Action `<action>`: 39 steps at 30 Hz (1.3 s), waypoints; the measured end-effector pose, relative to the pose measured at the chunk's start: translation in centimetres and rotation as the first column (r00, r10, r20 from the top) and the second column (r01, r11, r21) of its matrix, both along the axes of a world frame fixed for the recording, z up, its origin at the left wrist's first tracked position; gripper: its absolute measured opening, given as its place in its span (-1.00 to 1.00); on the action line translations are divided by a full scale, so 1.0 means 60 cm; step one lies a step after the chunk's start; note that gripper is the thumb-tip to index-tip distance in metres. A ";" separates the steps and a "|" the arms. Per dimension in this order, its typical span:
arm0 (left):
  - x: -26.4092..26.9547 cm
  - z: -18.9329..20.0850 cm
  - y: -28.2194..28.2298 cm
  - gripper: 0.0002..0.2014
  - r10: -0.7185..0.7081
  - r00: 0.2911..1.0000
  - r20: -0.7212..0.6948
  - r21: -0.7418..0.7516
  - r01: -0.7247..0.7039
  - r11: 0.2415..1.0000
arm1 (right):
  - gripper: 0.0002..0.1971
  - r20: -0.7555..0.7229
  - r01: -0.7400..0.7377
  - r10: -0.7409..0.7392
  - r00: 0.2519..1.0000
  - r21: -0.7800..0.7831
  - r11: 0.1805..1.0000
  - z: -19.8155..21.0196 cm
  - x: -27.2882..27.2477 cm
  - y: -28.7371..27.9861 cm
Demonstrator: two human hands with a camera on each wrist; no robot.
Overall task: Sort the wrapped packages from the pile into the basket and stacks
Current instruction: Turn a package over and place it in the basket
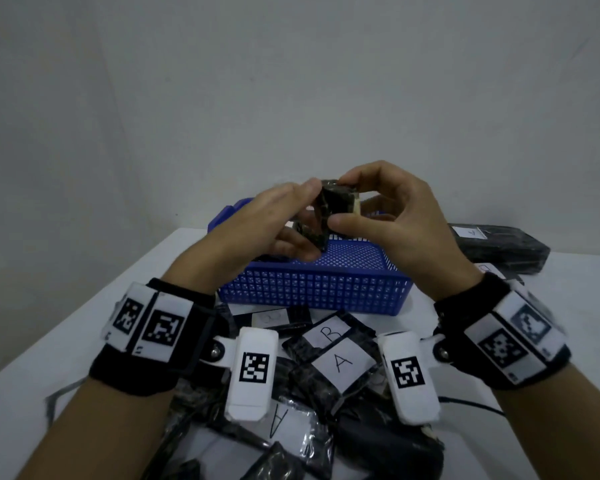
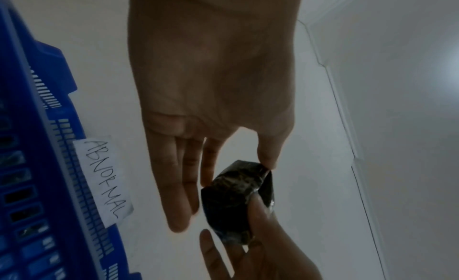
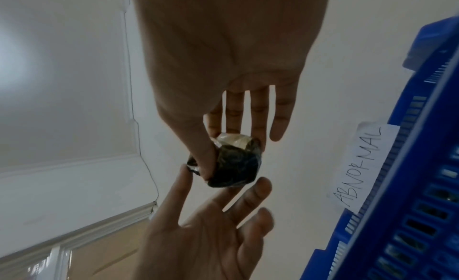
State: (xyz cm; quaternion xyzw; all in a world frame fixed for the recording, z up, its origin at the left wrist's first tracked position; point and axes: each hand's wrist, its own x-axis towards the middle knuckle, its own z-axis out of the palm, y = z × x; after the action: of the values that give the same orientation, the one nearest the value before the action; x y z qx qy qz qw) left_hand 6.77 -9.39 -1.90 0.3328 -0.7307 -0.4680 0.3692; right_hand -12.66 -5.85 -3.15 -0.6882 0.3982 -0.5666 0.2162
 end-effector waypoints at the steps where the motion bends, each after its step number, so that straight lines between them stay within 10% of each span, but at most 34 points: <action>1: 0.000 -0.002 0.000 -0.48 -0.047 0.999 -0.007 0.030 0.047 0.998 | -0.60 -0.029 0.008 -0.009 1.000 -0.011 1.000 0.000 0.000 0.001; 7: 0.004 0.001 -0.001 -0.61 -0.071 0.991 -0.110 -0.015 0.070 0.997 | -0.41 -0.072 -0.027 0.032 0.997 0.068 0.997 0.010 -0.011 0.004; 12: 0.002 0.000 0.006 -0.51 -0.055 0.998 -0.011 -0.198 0.051 0.979 | -0.71 0.037 -0.026 0.021 0.999 0.152 0.988 0.008 -0.010 -0.003; 18: -0.016 -0.008 0.008 -0.58 -0.025 1.000 -0.005 -0.255 0.023 0.967 | -0.76 -0.049 0.150 -0.154 0.987 -0.080 0.986 -0.001 0.003 -0.004; 29: -0.015 -0.013 0.002 -0.57 -0.012 0.998 -0.058 -0.410 -0.012 0.912 | -0.86 0.171 -0.125 0.078 0.982 0.282 0.951 0.011 -0.005 0.002; 35: -0.014 -0.017 -0.004 -0.66 -0.049 0.996 -0.079 -0.252 0.028 0.967 | -0.83 0.089 0.072 -0.072 0.993 0.004 0.997 0.003 -0.009 -0.006; 39: -0.022 -0.012 0.001 -0.58 -0.012 0.990 -0.141 -0.091 -0.001 0.996 | -0.57 -0.030 -0.069 0.068 0.997 -0.042 0.997 0.004 -0.015 -0.002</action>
State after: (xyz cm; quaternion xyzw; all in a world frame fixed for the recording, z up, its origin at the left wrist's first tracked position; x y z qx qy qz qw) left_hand 5.46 -9.33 -2.65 0.2797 -0.7241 -0.4575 0.4337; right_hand -13.56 -5.99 -2.91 -0.7140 0.3650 -0.5575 0.2149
